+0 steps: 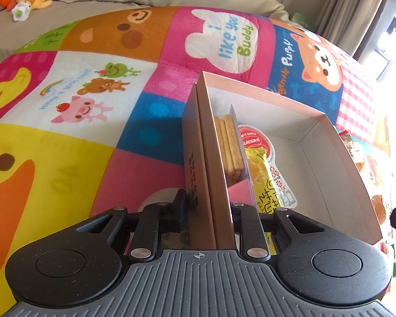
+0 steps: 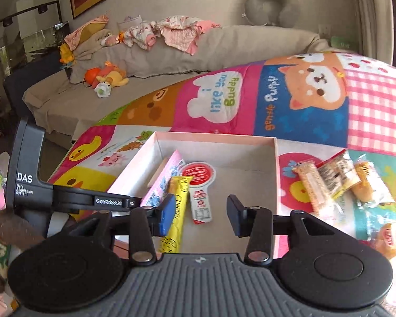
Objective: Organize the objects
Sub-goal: 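Lower the yellow cheese stick into the pink box with the right tool, then grasp the white-and-green wrapped snack pack with the right tool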
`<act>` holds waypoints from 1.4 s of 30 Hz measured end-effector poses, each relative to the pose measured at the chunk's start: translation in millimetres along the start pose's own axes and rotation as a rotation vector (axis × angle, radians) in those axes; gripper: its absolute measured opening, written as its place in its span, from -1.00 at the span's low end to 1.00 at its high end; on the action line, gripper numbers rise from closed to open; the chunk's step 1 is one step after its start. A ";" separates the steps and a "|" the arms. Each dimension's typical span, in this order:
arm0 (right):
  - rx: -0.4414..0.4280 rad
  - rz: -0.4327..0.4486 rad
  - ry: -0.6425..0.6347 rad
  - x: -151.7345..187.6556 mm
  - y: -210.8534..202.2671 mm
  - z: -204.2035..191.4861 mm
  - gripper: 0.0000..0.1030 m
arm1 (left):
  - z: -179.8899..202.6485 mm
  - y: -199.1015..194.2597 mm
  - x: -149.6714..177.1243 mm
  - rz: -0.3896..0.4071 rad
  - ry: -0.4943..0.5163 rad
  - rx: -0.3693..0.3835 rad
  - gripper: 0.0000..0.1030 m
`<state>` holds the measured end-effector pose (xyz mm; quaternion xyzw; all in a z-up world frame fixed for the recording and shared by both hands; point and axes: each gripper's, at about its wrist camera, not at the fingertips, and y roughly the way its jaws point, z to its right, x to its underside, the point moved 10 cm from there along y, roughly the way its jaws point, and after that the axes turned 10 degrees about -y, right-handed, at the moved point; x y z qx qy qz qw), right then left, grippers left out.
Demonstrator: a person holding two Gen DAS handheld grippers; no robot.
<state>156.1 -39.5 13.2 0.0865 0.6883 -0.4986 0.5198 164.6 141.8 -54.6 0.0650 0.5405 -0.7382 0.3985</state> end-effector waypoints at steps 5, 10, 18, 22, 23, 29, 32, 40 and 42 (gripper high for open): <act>0.260 0.025 -0.028 33.6 -54.7 63.6 0.52 | 1.0 -0.7 0.5 0.009 0.005 -0.016 -0.54; 0.430 -0.086 0.077 98.8 -77.8 129.8 0.62 | 2.3 -0.5 1.5 0.012 0.013 -0.031 -0.56; 0.397 -0.170 0.234 166.7 -73.3 152.7 0.57 | 4.7 -0.2 2.4 0.011 0.029 -0.062 -0.58; 0.338 -0.164 0.190 165.8 -65.3 131.6 0.28 | 5.0 -0.6 2.9 0.012 0.031 -0.068 -0.59; 0.317 -0.159 0.173 163.2 -64.0 123.9 0.27 | 5.0 -0.6 2.9 0.012 0.031 -0.068 -0.59; 0.175 -0.156 0.094 157.0 -61.1 77.5 0.28 | 5.1 -0.7 2.8 0.012 0.027 -0.066 -0.59; 0.169 -0.168 0.032 160.2 -65.5 63.9 0.47 | 4.4 -0.8 2.8 0.012 0.022 -0.061 -0.59; 0.325 -0.214 0.004 180.3 -91.3 91.9 0.83 | 3.3 -0.8 2.9 0.014 0.015 -0.055 -0.59; 0.381 -0.216 0.018 182.3 -96.9 103.8 0.84 | 3.4 -0.8 2.8 0.014 0.015 -0.054 -0.59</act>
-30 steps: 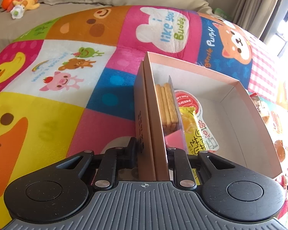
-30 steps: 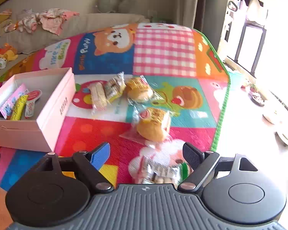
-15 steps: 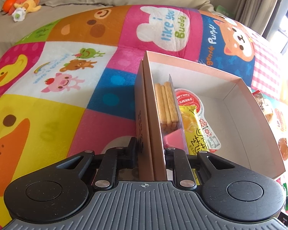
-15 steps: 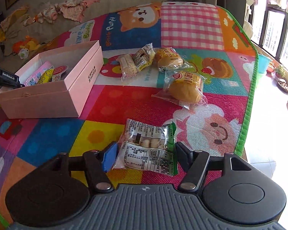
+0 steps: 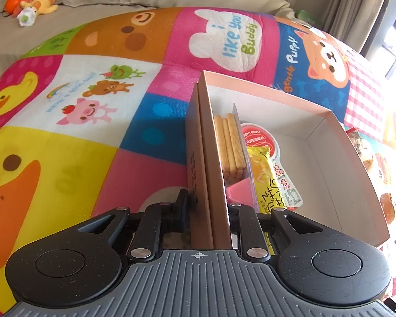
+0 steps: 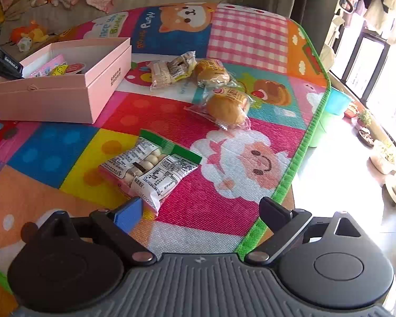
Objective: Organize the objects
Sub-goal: 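Grasp the white-and-green wrapped snack pack with the right tool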
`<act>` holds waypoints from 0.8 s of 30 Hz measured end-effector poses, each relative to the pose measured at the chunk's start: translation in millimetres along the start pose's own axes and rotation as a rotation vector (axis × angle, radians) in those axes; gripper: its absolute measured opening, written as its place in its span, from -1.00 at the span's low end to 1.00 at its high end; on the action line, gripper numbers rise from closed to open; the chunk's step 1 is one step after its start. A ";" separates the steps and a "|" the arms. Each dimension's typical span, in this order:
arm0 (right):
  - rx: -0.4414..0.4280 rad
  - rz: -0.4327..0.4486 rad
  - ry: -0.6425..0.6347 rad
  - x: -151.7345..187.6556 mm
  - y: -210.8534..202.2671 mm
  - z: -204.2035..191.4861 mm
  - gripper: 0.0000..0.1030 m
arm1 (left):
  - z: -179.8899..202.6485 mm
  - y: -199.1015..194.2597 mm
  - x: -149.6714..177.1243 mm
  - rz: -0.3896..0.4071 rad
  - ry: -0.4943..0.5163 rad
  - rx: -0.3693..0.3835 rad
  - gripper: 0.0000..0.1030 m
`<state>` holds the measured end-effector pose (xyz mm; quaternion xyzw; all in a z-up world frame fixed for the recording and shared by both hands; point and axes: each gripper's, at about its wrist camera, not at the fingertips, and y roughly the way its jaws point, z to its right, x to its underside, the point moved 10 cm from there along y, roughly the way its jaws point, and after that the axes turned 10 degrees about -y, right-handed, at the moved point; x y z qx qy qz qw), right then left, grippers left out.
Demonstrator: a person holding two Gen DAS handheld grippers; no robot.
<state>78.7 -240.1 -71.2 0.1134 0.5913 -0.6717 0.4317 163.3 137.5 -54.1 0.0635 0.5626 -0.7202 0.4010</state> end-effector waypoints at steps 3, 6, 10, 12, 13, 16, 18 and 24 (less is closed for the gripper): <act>-0.058 0.001 0.100 2.2 -1.0 7.3 0.85 | -0.2 0.1 -0.3 0.001 -0.001 0.001 -0.58; -0.141 0.020 0.171 -2.5 -1.8 -1.1 0.91 | -0.5 0.2 -0.3 0.001 -0.001 0.000 -0.59; -0.236 0.024 0.326 -10.6 7.6 -6.2 1.00 | -0.1 0.0 -0.2 0.001 -0.001 0.002 -0.58; -0.229 0.033 0.391 -13.3 12.1 -4.1 1.00 | -0.4 0.3 -0.3 0.002 -0.002 0.002 -0.58; -0.223 0.030 0.397 -14.3 13.5 -4.6 1.00 | -0.4 0.4 -0.5 0.002 -0.003 0.002 -0.58; -0.191 0.038 0.395 -14.4 14.7 -7.0 1.00 | -1.0 0.0 0.3 0.006 -0.010 0.003 -0.58; -0.164 0.042 0.368 -13.3 14.8 -11.1 1.00 | -1.3 -0.1 0.7 0.007 -0.012 0.005 -0.58; -0.086 0.038 0.317 -13.1 17.9 -19.0 1.00 | -1.3 -0.2 0.7 0.008 -0.016 0.007 -0.58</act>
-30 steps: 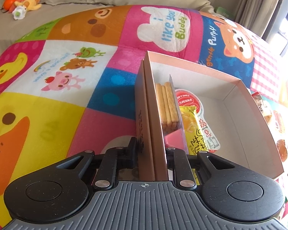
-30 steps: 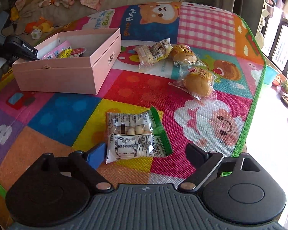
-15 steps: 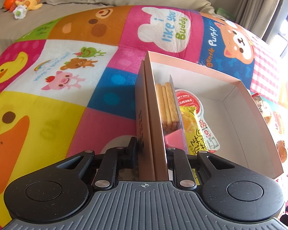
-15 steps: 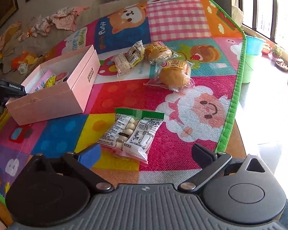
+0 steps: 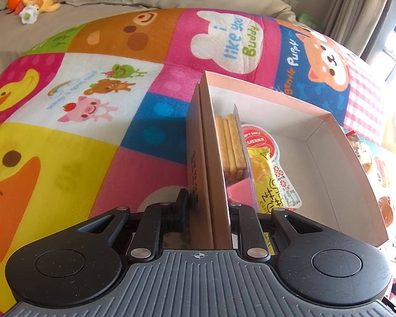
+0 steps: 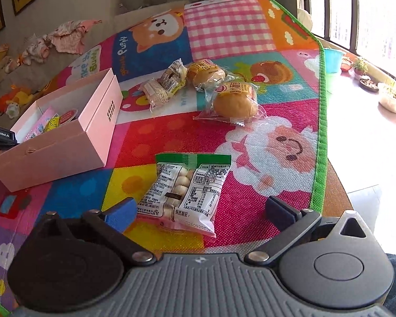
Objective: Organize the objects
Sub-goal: 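Grasp the white-and-green wrapped snack pack with the right tool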
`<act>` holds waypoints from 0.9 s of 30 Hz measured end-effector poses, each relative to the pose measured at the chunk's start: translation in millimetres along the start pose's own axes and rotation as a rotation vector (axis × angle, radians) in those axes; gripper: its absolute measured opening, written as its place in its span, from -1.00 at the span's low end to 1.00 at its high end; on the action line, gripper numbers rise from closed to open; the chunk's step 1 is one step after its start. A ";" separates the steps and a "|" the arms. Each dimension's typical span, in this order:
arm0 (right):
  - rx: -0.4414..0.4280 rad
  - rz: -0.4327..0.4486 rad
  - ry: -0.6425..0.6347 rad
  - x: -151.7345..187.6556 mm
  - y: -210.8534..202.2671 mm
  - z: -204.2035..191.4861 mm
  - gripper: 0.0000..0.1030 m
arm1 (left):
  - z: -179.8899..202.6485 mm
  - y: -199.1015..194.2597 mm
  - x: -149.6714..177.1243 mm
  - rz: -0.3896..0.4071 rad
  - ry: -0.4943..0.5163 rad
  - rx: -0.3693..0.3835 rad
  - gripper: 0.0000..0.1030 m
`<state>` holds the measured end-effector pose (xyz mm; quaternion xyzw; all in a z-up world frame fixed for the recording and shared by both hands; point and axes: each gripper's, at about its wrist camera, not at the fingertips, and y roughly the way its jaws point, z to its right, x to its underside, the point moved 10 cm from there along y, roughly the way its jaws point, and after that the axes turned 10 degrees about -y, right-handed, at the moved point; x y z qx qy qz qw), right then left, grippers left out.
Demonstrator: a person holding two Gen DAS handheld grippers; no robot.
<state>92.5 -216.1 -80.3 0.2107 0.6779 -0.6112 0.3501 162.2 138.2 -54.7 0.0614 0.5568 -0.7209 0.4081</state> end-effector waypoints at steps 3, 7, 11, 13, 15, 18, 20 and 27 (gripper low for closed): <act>0.018 -0.009 -0.006 -0.3 1.8 -1.2 1.00 | 0.0 0.0 0.1 0.000 0.000 0.000 -0.58; 0.012 -0.024 -0.023 -1.2 1.9 -1.3 1.00 | 0.2 -0.1 0.2 -0.001 0.002 -0.001 -0.58; -0.040 -0.032 0.005 -6.1 2.6 -0.9 1.00 | 0.5 0.0 0.5 -0.002 0.004 -0.002 -0.58; -0.066 -0.038 0.037 -10.1 4.1 0.2 1.00 | 0.5 -0.1 0.4 -0.002 0.004 -0.002 -0.58; -0.065 -0.046 0.046 -13.3 6.9 -0.2 1.00 | 0.6 -0.1 0.4 -0.003 0.004 -0.001 -0.58; -0.028 -0.064 -0.023 -13.3 11.8 -7.7 1.00 | 1.1 -0.2 0.8 -0.003 0.006 -0.001 -0.58; -0.013 -0.071 -0.085 -9.8 12.0 -12.0 1.00 | 1.2 -0.1 1.0 -0.003 0.006 -0.001 -0.58; 0.034 -0.066 -0.101 1.4 1.1 8.3 1.00 | 1.4 -0.2 1.3 -0.004 0.006 -0.001 -0.58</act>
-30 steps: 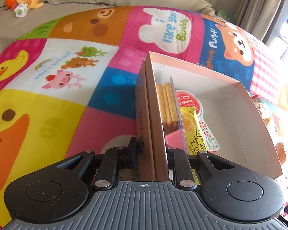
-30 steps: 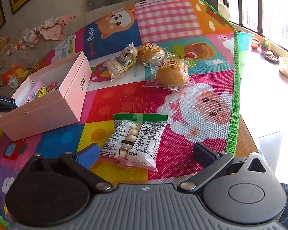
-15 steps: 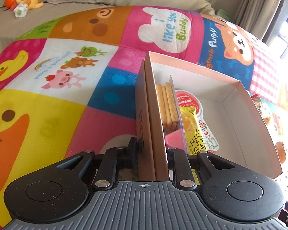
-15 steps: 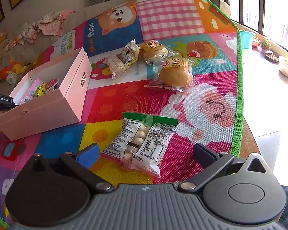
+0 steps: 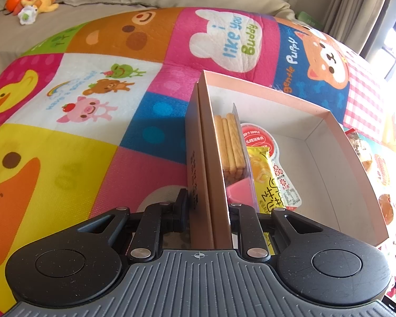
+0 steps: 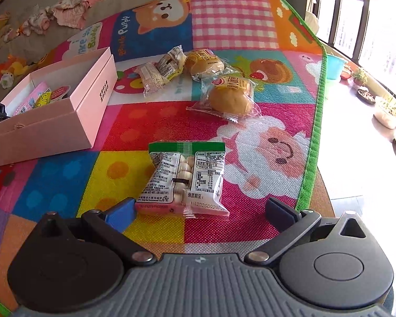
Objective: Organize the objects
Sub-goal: 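Grasp the white-and-green wrapped snack pack with the right tool, then carry the snack pack into the pink box and open the right tool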
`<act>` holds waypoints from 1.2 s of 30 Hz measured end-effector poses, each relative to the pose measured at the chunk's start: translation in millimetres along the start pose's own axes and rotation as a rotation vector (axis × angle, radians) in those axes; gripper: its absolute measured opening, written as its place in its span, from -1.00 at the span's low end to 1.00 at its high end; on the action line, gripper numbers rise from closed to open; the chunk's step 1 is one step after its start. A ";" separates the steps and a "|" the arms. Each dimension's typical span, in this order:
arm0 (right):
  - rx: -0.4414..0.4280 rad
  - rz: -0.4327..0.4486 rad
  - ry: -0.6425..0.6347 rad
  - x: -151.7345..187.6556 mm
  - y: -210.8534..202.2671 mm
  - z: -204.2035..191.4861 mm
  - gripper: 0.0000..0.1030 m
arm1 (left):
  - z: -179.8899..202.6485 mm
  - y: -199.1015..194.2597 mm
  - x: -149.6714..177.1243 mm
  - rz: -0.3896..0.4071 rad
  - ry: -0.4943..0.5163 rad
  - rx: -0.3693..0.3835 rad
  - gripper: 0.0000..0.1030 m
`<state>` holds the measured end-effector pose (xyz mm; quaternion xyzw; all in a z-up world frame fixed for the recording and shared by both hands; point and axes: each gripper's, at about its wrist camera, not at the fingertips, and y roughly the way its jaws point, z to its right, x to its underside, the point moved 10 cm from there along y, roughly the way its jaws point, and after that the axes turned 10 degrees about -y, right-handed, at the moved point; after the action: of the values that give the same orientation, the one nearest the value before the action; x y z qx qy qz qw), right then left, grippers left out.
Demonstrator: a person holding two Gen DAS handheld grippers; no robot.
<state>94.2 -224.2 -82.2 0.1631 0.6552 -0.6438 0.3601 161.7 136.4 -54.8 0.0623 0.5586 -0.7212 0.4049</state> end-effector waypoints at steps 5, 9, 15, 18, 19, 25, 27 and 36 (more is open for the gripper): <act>-0.068 0.043 0.042 -9.4 -5.4 1.5 0.83 | -0.1 0.1 0.1 0.000 0.001 0.000 -0.58; -0.069 0.045 0.023 -18.2 4.5 -3.6 0.64 | 0.1 0.0 0.0 0.000 0.001 0.000 -0.58; -0.054 0.056 -0.039 -23.2 9.0 -16.0 0.26 | 0.3 0.2 -0.7 -0.002 0.010 -0.009 -0.59; -0.055 0.051 -0.080 -22.0 6.1 -22.3 0.17 | 1.1 0.5 -3.3 -0.005 0.013 -0.017 -0.60; -0.058 0.049 -0.090 -21.1 4.5 -24.2 0.15 | 1.8 0.8 -5.3 0.002 0.018 -0.016 -0.60; -0.070 0.046 -0.123 -21.0 -8.3 -29.0 0.05 | 6.3 -1.9 -10.7 0.041 0.051 -0.037 -0.65; -0.083 0.048 -0.139 -21.0 -16.8 -32.3 0.05 | 8.3 -5.3 -11.3 0.058 0.070 -0.040 -0.66; -0.224 0.060 -0.181 -32.6 -62.5 -59.3 0.05 | 11.4 -7.1 -10.2 0.072 0.118 -0.044 -0.68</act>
<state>58.7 -166.4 -19.8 0.0829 0.6826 -0.5676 0.4528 168.0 132.2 -39.7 0.1157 0.5946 -0.6887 0.3985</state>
